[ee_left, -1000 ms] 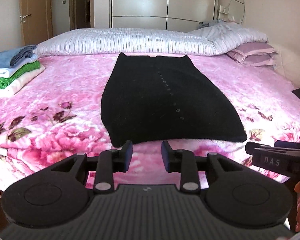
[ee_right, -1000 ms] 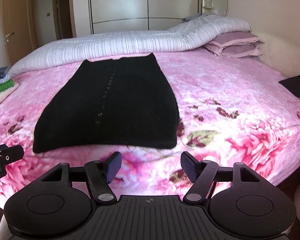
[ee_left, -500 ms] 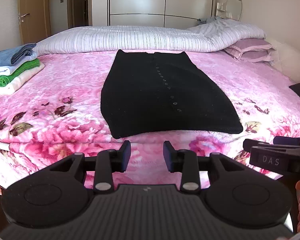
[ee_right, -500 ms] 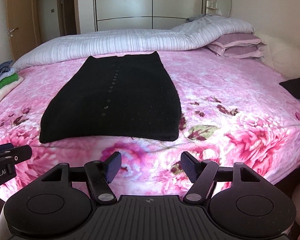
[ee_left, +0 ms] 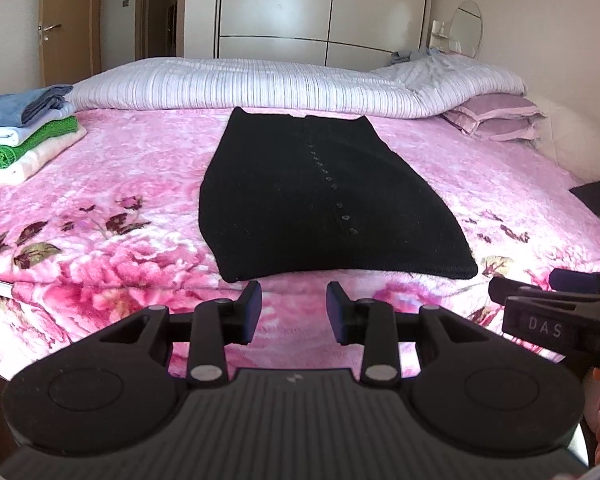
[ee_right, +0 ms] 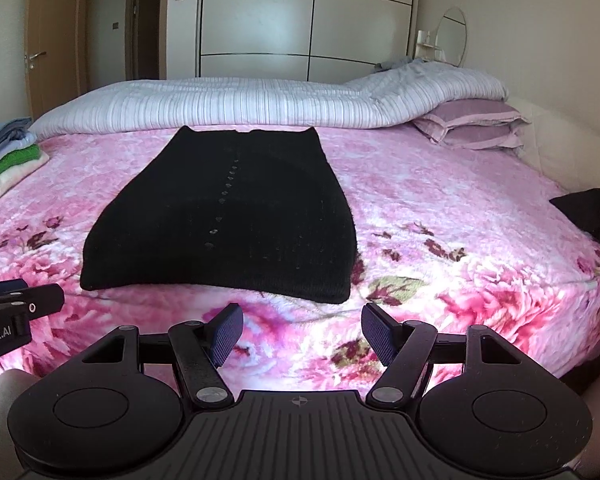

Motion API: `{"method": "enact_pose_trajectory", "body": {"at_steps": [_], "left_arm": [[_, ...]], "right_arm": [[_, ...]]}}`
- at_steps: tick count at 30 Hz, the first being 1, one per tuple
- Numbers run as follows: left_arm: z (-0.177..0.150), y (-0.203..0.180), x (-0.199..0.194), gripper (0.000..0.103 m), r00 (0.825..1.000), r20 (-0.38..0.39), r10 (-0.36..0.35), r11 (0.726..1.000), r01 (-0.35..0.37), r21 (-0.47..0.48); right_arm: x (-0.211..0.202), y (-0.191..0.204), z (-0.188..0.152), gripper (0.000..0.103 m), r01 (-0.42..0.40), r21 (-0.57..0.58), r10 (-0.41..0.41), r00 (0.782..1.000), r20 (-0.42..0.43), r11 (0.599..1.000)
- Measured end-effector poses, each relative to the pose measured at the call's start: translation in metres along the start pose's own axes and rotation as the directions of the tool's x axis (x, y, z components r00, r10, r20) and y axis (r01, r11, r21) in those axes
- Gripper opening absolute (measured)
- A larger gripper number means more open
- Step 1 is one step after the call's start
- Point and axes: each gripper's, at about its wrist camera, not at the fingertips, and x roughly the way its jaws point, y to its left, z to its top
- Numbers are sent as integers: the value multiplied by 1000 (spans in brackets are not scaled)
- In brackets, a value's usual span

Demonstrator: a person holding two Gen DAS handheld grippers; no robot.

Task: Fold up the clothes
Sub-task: 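Open both grippers and pull them back from the flattened garment, then grasp the garment's end with both grippers and lift it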

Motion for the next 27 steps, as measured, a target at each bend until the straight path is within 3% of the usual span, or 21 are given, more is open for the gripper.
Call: {"method": "enact_pose_trajectory", "body": {"at_steps": [11, 19, 23, 27], "left_arm": [[-8, 5, 34, 31, 996, -86, 9, 1000, -11, -18], [-15, 21, 67, 31, 988, -151, 8, 998, -17, -60], [-11, 46, 77, 31, 987, -156, -40, 991, 18, -135], [-6, 72, 86, 31, 983, -156, -92, 975, 56, -216]], "right_arm": [[32, -4, -2, 69, -9, 17, 10, 998, -68, 1000], [72, -8, -12, 69, -58, 43, 64, 986, -156, 997], [88, -24, -15, 69, -107, 122, 129, 974, -185, 987], [103, -57, -21, 69, -180, 266, 238, 950, -204, 947]]}}
